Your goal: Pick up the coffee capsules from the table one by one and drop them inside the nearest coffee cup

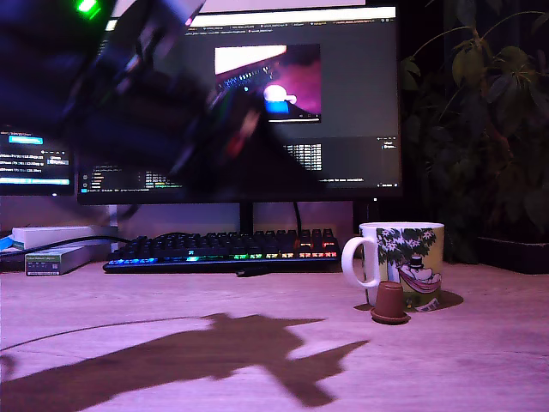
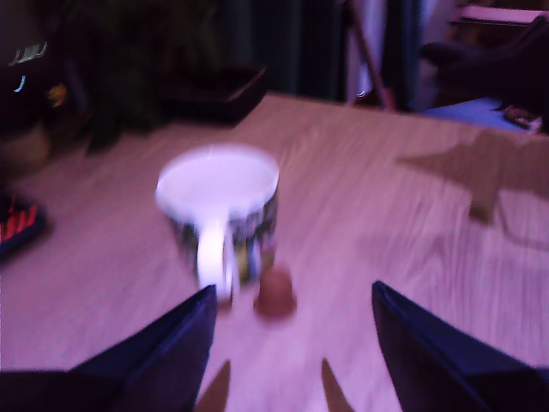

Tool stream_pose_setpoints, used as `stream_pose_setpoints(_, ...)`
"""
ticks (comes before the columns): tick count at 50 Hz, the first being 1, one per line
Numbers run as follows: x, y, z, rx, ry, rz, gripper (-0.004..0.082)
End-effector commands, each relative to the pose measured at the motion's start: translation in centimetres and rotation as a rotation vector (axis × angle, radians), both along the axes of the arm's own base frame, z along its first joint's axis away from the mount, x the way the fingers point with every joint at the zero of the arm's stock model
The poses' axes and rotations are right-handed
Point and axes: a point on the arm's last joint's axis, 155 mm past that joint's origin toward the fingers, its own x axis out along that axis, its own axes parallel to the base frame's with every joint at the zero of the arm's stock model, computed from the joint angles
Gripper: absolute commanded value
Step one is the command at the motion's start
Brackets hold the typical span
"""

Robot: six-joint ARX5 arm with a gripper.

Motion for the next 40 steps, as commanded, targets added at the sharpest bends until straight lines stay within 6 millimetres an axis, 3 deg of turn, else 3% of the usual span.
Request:
stream_pose_setpoints(1,-0.4,0.3,-0.9,0.010,0.014,0.005,0.0520)
stream_pose_setpoints(27,-0.7,-0.6,-5.8,0.059,0.095,0.010,0.0519)
stream_pose_setpoints(40,0.0,-0.8,-5.9,0.054,0.068,0.049,0.0519)
